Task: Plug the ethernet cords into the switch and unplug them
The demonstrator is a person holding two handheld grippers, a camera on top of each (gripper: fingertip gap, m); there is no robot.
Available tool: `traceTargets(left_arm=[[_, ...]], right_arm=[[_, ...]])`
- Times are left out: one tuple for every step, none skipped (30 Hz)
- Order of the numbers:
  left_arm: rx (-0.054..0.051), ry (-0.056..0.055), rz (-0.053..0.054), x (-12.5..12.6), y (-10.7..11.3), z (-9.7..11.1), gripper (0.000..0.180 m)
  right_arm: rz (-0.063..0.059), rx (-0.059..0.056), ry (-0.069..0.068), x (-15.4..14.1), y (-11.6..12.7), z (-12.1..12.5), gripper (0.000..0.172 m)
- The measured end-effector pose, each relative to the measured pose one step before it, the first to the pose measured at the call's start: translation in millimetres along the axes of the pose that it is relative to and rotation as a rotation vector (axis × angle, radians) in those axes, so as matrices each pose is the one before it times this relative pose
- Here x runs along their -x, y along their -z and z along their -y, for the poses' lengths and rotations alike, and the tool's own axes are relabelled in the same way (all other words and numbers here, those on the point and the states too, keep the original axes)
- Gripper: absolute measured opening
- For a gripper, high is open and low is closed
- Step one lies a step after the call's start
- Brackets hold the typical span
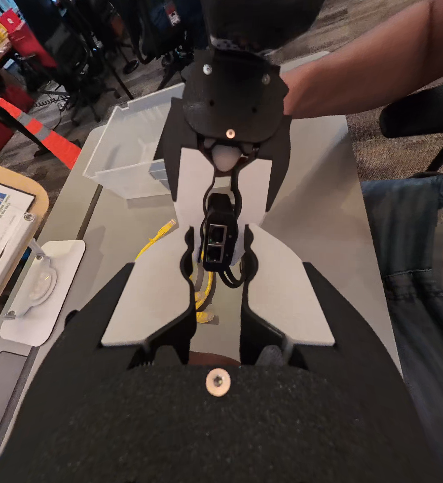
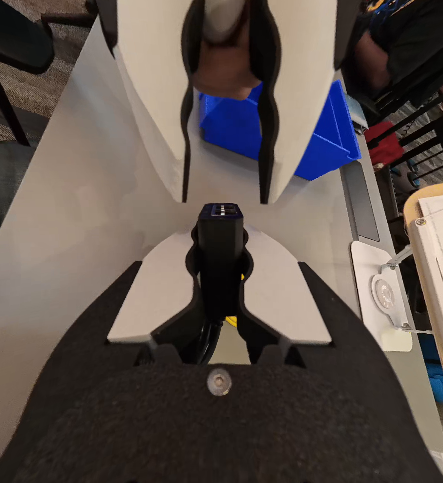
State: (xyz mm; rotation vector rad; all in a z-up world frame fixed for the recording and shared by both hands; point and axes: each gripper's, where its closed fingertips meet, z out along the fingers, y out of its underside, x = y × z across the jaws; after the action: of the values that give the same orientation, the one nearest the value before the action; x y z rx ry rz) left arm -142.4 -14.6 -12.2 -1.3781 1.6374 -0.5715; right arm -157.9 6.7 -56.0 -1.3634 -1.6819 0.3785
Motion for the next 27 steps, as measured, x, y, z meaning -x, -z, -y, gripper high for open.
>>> traceTargets(left_arm=[[0.0139,-0.0146,-0.0054,-1.31,-1.03,-1.72,0.036],[0.0151,-0.0166,0.0075,-0.05,-1.29,-2.73,0.036],[0.0188,-0.0156,-0.0028,-1.85,-1.33,-3.42,0.036],[0.0108,-0.0095,-0.0056,-2.50,-0.97,-2.13,0.036],[0.0008,-0.0029,0.0053,-0.81,-0.81,-0.76,0.035],[0.0068,-0.0067,0.0037,-0.81,-0.85,-1.68,0.029],[0.0093,-0.0140,0.0196,1.47,-0.84,-2.06,0.023],[0.0049,-0.0178,0.0138,0.78,-0.20,-1.37,0.022],[0.0041,-0.0058,0.0032,0.12,0.18,-0.85,0.022],[0.0007,-0.0016,-0.0026,-0.19,0.64,-0.14,0.022],[-0.0015,-0.0048,-0.0017,-0.21,0.90,0.05,0.022],[-0.0055,-0.0084,0.0037,0.34,0.98,0.41,0.022],[-0.0131,-0.0079,0.0089,0.21,0.75,0.98,0.022],[-0.0119,-0.0089,0.0094,-0.10,0.75,0.39,0.022],[-0.0074,-0.0097,0.0100,0.08,1.35,-0.50,0.022],[-0.0135,-0.0027,0.0102,0.85,2.49,-0.47,0.022],[-0.0200,0.0112,0.0058,1.28,3.47,-0.02,0.022],[-0.0303,0.0213,0.0054,1.91,4.11,0.74,0.022],[-0.0397,0.0257,0.0005,1.49,4.25,1.46,0.022],[-0.0516,0.0307,0.0014,1.60,4.33,2.66,0.022],[-0.0605,0.0362,0.0048,2.18,3.91,3.62,0.021],[-0.0639,0.0379,0.0022,1.71,3.39,3.62,0.021],[-0.0597,0.0346,0.0049,1.72,2.69,2.57,0.021],[-0.0447,0.0387,0.0002,0.98,1.59,0.45,0.022],[-0.0292,0.0378,-0.0101,-0.59,0.81,-1.99,0.022],[-0.0175,0.0240,0.0026,0.51,0.64,-4.01,0.022],[-0.0041,0.0173,-0.0025,-0.70,0.46,-5.87,0.022]], right_arm=[[0.0063,0.0058,0.0050,1.65,-1.50,1.31,0.025],[0.0057,0.0037,0.0031,1.54,-1.14,1.26,0.025],[-0.0021,0.0019,0.0015,0.48,-0.78,1.17,0.025],[0.0028,-0.0002,-0.0033,0.70,-0.78,0.98,0.025],[0.0060,-0.0036,-0.0044,1.18,-0.56,1.06,0.025],[-0.0012,-0.0026,-0.0001,0.17,-0.41,0.86,0.025],[-0.0015,0.0019,0.0017,-0.04,-0.55,0.18,0.025],[0.0025,0.0054,-0.0001,0.48,-0.94,-0.29,0.025],[-0.0048,0.0066,0.0039,-0.63,-0.80,-0.52,0.025],[0.0006,-0.0008,0.0061,0.13,-0.50,0.34,0.025],[0.0024,-0.0054,0.0021,0.21,-0.23,1.04,0.025],[-0.0005,-0.0079,0.0020,-0.03,-0.28,1.21,0.025],[-0.0048,-0.0099,0.0067,-0.26,-0.10,1.23,0.025],[-0.0027,-0.0094,0.0117,0.25,-0.07,0.86,0.025],[-0.0059,0.0034,0.0117,-0.19,-0.17,-1.30,0.025],[-0.0134,0.0229,0.0136,-1.36,-0.40,-5.00,0.027],[-0.0189,0.0264,0.0090,-2.18,-0.59,-6.73,0.034],[-0.0088,0.0160,-0.0032,-0.82,-0.51,-5.93,0.039],[0.0043,-0.0023,-0.0199,0.49,-0.54,-3.61,0.040],[0.0070,-0.0125,-0.0288,0.59,-0.73,-1.90,0.042],[0.0078,-0.0191,-0.0264,0.61,-0.75,-0.39,0.044],[0.0064,-0.0337,-0.0270,0.26,-0.53,2.06,0.046],[0.0139,-0.0488,-0.0352,0.60,0.12,4.39,0.046],[0.0283,-0.0425,-0.0392,1.84,0.39,3.65,0.041],[0.0217,-0.0246,-0.0312,0.54,0.83,1.38,0.029],[0.0056,-0.0066,-0.0165,-1.44,1.17,-0.70,0.024],[0.0057,0.0050,-0.0196,-1.63,2.02,-1.69,0.018]])
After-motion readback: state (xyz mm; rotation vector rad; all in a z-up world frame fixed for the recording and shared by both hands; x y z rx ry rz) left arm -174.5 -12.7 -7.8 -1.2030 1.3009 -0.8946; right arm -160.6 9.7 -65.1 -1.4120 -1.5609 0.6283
